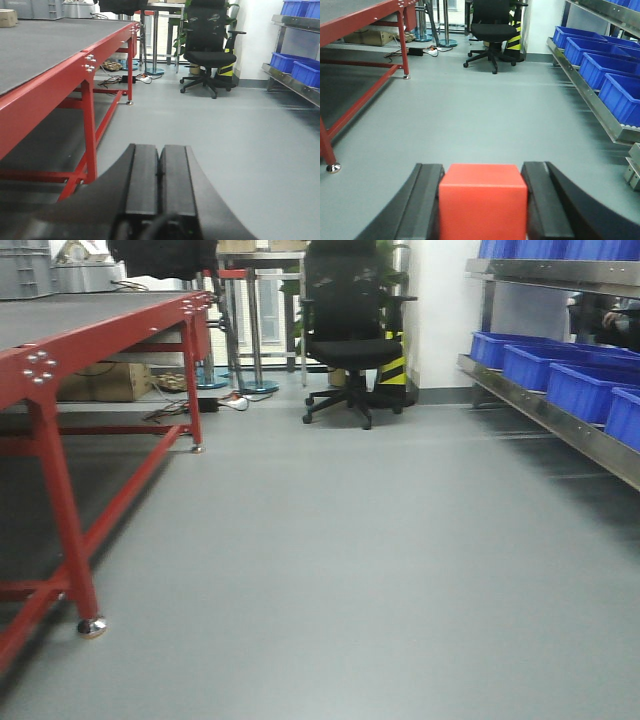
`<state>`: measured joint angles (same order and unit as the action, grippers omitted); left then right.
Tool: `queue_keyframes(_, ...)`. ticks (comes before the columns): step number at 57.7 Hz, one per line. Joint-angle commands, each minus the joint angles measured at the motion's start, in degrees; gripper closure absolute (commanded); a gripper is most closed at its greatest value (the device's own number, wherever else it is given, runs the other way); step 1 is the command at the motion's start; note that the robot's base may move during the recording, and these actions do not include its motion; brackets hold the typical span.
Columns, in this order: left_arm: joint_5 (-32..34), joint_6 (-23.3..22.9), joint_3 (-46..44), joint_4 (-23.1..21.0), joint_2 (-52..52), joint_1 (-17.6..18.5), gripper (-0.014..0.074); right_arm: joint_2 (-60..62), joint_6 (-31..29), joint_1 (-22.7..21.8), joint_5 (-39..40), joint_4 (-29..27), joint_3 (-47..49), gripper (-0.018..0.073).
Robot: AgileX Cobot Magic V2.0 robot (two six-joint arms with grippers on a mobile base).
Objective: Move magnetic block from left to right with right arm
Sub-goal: 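Drive the base away from the first table holding the cube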
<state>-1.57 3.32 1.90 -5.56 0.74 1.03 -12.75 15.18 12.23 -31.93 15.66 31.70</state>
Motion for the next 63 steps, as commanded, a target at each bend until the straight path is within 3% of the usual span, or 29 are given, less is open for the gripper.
queue_keyframes(1, 4.83, -0.34, 0.45, -0.27, 0.77, 0.44, 0.0722, -0.76, -0.33, 0.04, 5.08, 1.32, 1.67, 0.0307)
queue_keyframes(63, 4.83, -0.34, 0.45, -0.27, 0.77, 0.44, 0.0722, -0.76, -0.33, 0.04, 5.08, 1.32, 1.67, 0.0307)
